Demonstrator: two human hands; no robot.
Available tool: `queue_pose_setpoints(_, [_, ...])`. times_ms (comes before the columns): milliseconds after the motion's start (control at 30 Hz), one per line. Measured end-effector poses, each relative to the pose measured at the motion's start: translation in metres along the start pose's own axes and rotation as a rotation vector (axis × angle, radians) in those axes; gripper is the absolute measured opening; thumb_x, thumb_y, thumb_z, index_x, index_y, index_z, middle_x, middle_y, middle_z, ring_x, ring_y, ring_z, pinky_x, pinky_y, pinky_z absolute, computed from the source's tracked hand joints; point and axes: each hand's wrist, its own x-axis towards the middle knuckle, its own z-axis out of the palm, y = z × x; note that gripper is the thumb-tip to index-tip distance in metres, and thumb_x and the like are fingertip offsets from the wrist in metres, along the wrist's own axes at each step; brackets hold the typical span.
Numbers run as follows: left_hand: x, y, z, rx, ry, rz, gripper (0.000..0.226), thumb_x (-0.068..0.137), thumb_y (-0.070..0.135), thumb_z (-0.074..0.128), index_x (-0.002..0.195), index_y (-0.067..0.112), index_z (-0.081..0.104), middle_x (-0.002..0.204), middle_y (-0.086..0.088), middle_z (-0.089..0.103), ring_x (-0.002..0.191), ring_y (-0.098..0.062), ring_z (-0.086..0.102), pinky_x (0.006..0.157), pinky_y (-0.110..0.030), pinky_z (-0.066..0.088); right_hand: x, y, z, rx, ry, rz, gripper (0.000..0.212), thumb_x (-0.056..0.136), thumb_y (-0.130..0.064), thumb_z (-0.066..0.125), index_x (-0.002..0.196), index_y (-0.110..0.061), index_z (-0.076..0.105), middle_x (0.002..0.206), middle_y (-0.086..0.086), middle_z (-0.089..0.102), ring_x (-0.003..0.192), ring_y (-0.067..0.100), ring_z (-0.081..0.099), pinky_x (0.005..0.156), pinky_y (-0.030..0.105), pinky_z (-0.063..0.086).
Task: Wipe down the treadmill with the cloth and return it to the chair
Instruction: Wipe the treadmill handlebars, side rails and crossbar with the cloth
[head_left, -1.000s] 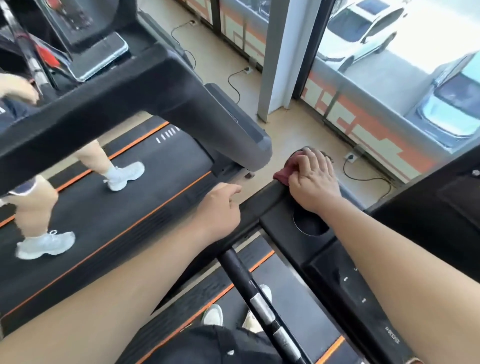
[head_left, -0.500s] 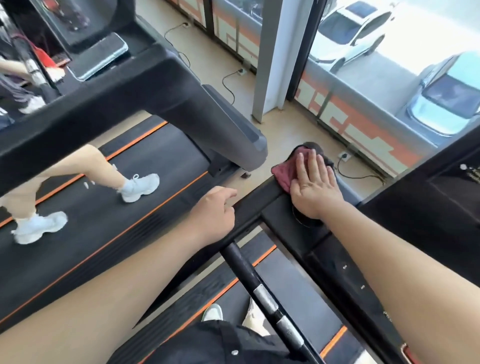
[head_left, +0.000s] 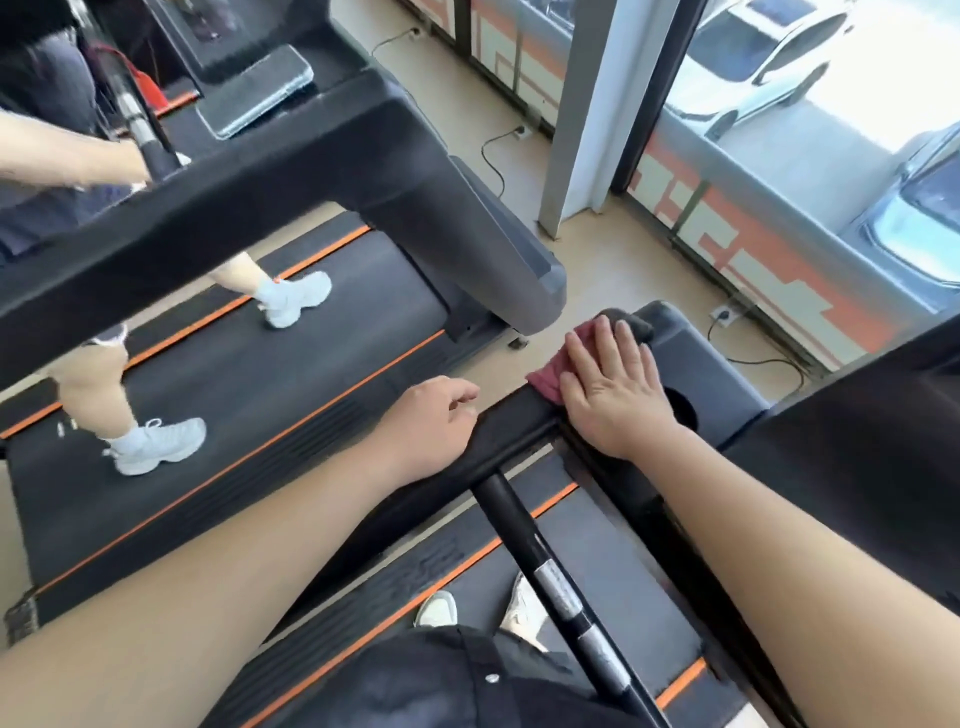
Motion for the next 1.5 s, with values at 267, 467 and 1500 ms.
queue_pose_setpoints(267, [-0.021, -0.017, -0.008, 0.0, 0.072, 0.054, 0.033, 0.102, 0.025, 0.054, 0.133, 0.021, 0.065, 0.136, 0.007, 0.063, 0.127, -0.012, 0.056, 0.108, -0.029, 0.042, -0.057, -0.071, 0.071, 0.0, 0.181, -0.199, 0.063, 0.104, -0.048, 0.024, 0.162, -0.028, 0.015, 0.17, 0.011, -0.005, 0.155, 0.03, -0.017, 0.124, 0.05, -0.01])
queue_pose_setpoints(467, [-0.042, -0.036, -0.016, -0.023, 0.081, 0.079, 0.035, 0.1, 0.021, 0.056, 0.134, 0.022, 0.063, 0.135, 0.011, 0.061, 0.125, -0.009, 0.056, 0.11, -0.033, 0.044, -0.028, -0.041, 0.029, -0.018, 0.172, -0.185, 0.056, 0.101, -0.057, 0.02, 0.152, -0.039, 0.038, 0.166, -0.002, 0.022, 0.156, 0.021, 0.005, 0.126, 0.043, 0.0])
queue_pose_setpoints(1500, [-0.12, -0.074, -0.003, 0.334, 0.126, -0.184, 0.058, 0.077, 0.062, 0.072, 0.127, 0.036, 0.058, 0.114, 0.013, 0.053, 0.112, -0.017, 0.048, 0.083, -0.037, 0.051, -0.033, -0.047, 0.038, -0.053, 0.07, -0.241, 0.054, 0.104, -0.05, 0.005, 0.157, -0.051, 0.015, 0.171, -0.005, -0.003, 0.153, 0.011, -0.02, 0.123, 0.047, -0.017])
